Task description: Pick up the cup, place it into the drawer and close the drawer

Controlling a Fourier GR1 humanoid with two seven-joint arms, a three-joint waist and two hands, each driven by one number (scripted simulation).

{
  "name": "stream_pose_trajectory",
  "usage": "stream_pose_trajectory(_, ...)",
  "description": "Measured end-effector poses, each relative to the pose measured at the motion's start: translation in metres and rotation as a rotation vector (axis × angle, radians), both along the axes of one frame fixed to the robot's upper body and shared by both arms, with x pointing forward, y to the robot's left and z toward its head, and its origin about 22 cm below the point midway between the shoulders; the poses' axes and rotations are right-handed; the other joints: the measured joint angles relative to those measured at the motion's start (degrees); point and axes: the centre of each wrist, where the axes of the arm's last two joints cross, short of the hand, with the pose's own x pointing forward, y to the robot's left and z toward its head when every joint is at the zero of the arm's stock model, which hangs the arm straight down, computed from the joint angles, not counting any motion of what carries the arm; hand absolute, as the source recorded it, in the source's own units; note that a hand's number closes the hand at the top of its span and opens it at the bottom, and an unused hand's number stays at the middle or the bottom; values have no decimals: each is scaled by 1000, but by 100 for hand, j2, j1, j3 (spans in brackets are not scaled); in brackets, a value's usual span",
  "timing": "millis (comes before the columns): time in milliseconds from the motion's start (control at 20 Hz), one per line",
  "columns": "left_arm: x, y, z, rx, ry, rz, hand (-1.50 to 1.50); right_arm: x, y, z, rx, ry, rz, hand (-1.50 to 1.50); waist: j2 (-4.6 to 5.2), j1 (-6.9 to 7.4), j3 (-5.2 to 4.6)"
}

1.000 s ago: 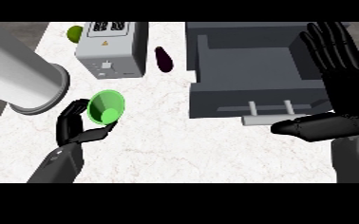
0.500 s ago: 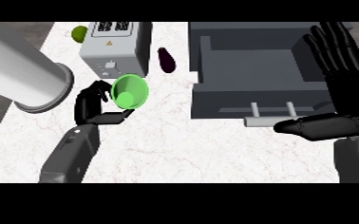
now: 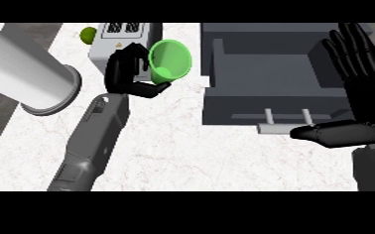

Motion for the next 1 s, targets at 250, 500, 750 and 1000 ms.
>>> stream_pose_trajectory(250, 20, -38, 64, 33, -22, -52, 150, 3, 4, 0, 4, -4, -5, -150, -2, -11, 1)
stream_pose_trajectory(500, 30, -82, 125, 84, -11, -58, 150, 2, 6, -4, 3, -7, -11, -150, 14, -87, -2)
stream_pose_trajectory(750, 37, -116, 167, 140, 45, -33, 150, 4, 3, -2, 1, -15, -1, -150, 49, -172, -1)
stream_pose_trajectory(1000, 43, -140, 174, 220, 143, 10, 150, 6, 4, 0, 9, -26, 23, -150, 97, -338, 2)
